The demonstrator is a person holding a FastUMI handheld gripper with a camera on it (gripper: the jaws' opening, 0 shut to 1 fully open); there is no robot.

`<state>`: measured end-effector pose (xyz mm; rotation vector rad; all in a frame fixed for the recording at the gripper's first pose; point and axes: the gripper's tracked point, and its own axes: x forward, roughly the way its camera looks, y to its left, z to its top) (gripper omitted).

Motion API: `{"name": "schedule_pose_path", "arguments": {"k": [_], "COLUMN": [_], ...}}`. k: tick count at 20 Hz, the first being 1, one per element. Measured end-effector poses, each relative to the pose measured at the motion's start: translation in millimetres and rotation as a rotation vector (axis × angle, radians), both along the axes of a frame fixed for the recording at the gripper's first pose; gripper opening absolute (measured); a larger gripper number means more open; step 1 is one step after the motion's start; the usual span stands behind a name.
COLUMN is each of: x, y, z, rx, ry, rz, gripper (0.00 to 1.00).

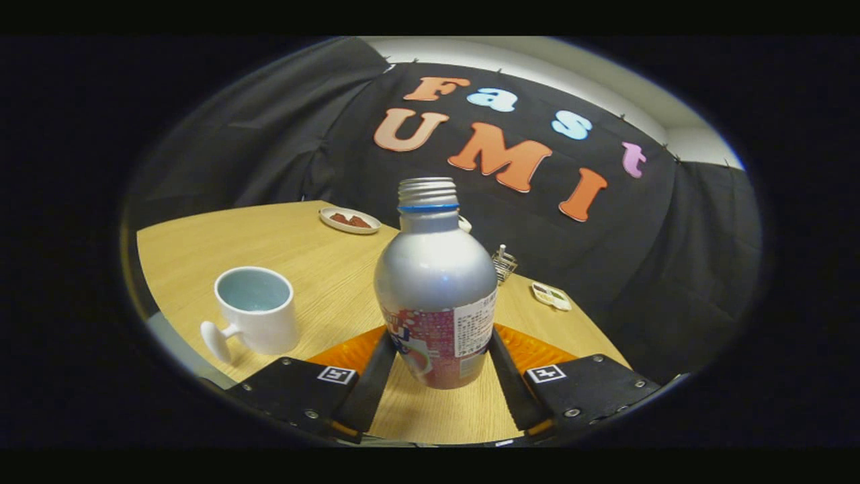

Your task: Take the bottle from table, then pour the juice into the cup, finally place the bottle on the coaster

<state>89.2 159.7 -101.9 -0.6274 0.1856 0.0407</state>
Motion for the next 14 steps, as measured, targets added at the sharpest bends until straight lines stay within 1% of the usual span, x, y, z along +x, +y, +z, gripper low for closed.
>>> {"name": "schedule_pose_path", "arguments": {"k": [2, 6, 10, 14], "x": [-1.5, 0.6, 4.2, 6.0], "y": [3.4, 10.7, 13.3, 20.8], "z": [-3.4, -2.5, 4.6, 4.0], "rx": [-0.088, -0.212, -0.388, -0.498], "ry": [-0.014, -0.041, -0.097, -0.114], "rz": [0.004, 0.011, 0.007, 0.041], "gripper": [0.77, 0.77, 0.77, 0.77]}}
